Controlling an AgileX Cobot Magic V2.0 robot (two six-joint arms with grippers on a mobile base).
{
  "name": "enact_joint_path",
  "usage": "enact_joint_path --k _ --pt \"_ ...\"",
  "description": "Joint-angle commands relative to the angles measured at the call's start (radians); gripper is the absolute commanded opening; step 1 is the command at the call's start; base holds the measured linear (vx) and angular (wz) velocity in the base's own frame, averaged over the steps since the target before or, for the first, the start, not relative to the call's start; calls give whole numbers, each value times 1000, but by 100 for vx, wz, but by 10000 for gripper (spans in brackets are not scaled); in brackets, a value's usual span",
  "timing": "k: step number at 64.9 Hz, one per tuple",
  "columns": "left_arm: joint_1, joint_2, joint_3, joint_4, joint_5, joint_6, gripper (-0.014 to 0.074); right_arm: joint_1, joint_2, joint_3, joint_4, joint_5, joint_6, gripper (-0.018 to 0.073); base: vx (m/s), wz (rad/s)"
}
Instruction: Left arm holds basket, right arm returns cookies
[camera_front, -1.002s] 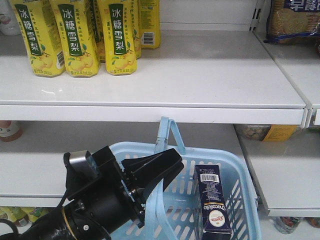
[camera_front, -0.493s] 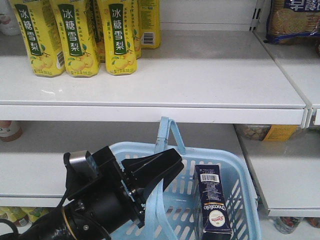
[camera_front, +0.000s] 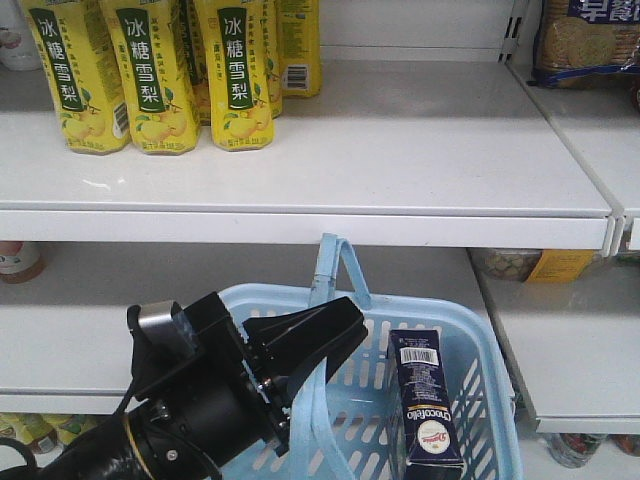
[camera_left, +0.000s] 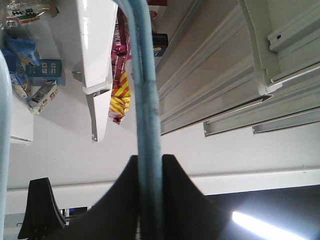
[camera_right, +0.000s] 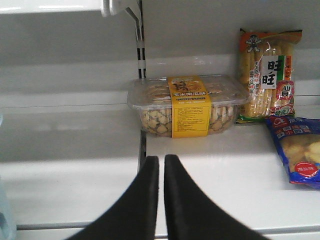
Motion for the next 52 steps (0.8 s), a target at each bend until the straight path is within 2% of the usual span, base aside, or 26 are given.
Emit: enact_joint_path --k 1,18,24,39,52 --pt "5 -39 -29 -67 -286 7 -3 -8 -12 18 -11 -71 -3 -6 0 0" --pt "5 -39 -29 -67 -286 7 -3 -8 -12 18 -11 -71 -3 -6 0 0" --pt "5 -39 -29 -67 -286 7 -3 -8 -12 18 -44 -104 -10 -6 0 0" --pt "5 -39 -29 -67 -286 7 -3 -8 -12 18 -41 -160 2 -6 0 0" --pt "5 -39 -29 -67 -286 7 -3 -8 -12 18 42 -206 2 -6 0 0"
